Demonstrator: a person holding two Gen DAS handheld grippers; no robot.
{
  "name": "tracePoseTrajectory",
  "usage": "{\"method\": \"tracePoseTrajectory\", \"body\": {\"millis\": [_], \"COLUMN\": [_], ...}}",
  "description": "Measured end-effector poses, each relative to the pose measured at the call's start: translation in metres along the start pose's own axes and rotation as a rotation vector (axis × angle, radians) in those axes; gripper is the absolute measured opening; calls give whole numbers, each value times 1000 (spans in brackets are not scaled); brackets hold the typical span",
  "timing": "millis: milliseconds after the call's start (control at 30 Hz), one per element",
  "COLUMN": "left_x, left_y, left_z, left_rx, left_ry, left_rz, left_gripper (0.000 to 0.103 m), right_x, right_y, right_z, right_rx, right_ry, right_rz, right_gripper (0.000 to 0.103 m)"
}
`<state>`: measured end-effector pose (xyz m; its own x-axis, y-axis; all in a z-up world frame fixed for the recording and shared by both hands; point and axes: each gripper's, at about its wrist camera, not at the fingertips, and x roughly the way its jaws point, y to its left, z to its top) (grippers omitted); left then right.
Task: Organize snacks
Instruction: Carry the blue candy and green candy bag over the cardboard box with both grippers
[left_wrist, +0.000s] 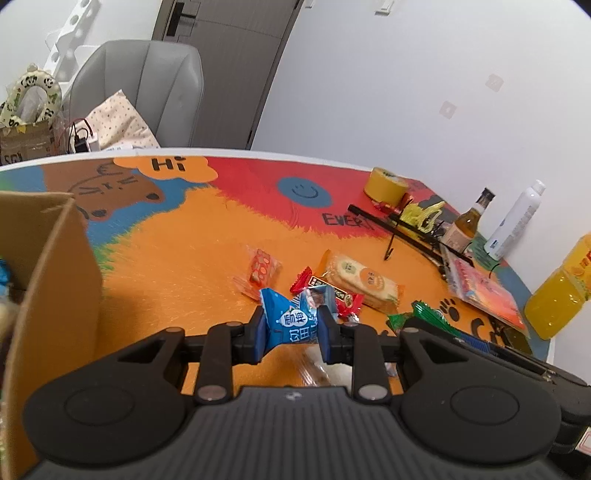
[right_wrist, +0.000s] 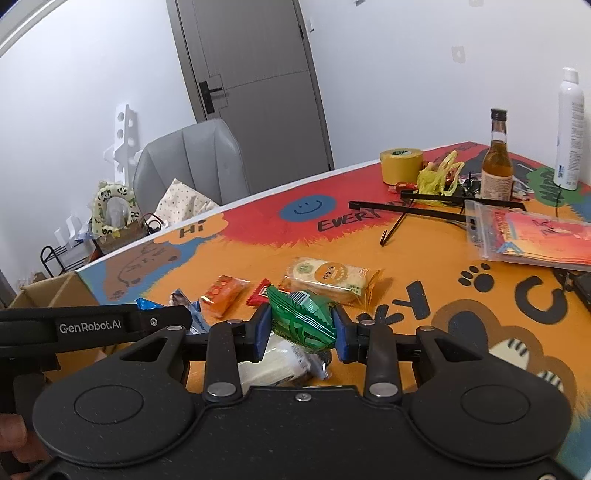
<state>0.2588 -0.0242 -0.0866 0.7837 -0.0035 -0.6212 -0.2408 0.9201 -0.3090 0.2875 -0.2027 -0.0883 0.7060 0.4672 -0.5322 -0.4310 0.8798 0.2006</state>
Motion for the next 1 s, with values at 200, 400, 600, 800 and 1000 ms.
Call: {"method": "tracePoseTrajectory", "body": {"millis": [200,400,600,800,1000], "left_x": [-29,-61,-88,-111,-128], "left_y": [3,3,10,20,34], "left_z": [-8,-14,-16,-18,-16], "left_rx": [-7,4,7,3,-4], "left_ry": [-24,-43,-67,-87,-102], "left_rz": [-2,-7,-7,0,7], "left_gripper": [27,27,27,27,27], "right_x": [-26,-50,-66,-80,-86], "right_y": [10,20,33,47,64], "right_z": [-8,-13,-17,-18,-18], "right_rx": [1,6,4,-5,-22], "right_ry": [-11,-27,-45,-63,-74], "right_rz": [6,17,30,49,67], "right_gripper": [33,33,33,33,33]}}
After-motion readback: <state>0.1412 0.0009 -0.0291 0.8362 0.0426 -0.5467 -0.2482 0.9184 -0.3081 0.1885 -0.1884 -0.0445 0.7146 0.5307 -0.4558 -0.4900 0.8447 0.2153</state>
